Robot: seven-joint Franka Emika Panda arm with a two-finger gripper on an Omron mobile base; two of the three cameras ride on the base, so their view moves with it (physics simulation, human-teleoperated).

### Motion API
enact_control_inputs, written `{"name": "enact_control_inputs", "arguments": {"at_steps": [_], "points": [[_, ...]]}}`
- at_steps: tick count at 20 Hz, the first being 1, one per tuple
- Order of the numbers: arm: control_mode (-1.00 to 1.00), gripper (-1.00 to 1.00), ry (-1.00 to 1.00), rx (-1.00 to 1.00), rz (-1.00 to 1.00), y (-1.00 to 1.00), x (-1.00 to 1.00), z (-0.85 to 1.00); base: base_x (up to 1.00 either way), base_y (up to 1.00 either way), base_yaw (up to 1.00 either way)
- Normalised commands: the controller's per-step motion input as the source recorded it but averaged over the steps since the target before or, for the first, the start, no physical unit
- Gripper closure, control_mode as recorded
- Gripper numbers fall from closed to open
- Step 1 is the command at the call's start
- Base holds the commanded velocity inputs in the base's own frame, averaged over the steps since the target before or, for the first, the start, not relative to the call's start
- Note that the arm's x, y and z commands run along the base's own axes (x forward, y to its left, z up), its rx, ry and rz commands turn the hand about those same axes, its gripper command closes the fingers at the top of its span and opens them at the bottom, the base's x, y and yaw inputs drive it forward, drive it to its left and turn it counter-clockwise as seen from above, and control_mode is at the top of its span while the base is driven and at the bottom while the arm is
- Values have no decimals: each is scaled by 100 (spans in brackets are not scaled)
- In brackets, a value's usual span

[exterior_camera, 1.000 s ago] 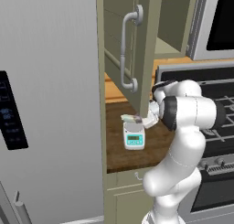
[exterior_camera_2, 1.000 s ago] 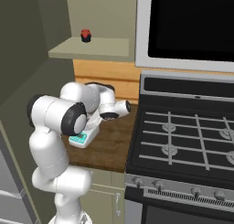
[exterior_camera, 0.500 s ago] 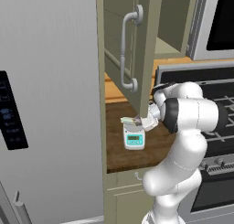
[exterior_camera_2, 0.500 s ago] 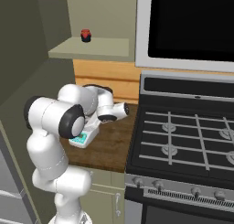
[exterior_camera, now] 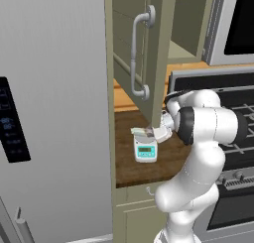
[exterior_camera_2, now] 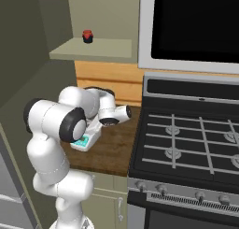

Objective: Pick the bar and place it on the digital scale for weighing, and close the cabinet.

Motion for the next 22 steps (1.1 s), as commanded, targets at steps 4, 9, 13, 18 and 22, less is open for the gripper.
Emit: {"name": "enact_control_inputs", "arguments": {"at_steps": [4, 9, 13, 18, 22], "points": [[-100, -100, 0, 0, 0, 0, -5, 0, 0, 0, 0], [-100, -100, -5, 0, 1, 0, -33, 5, 0, 0, 0], [-100, -100, -23, 0, 2, 0, -53, 38, 0, 0, 0], [-100, -100, -26, 6, 1, 0, -67, 53, 0, 0, 0], [-100, -100, -31, 13, 0, 0, -83, 41, 0, 0, 0]]}}
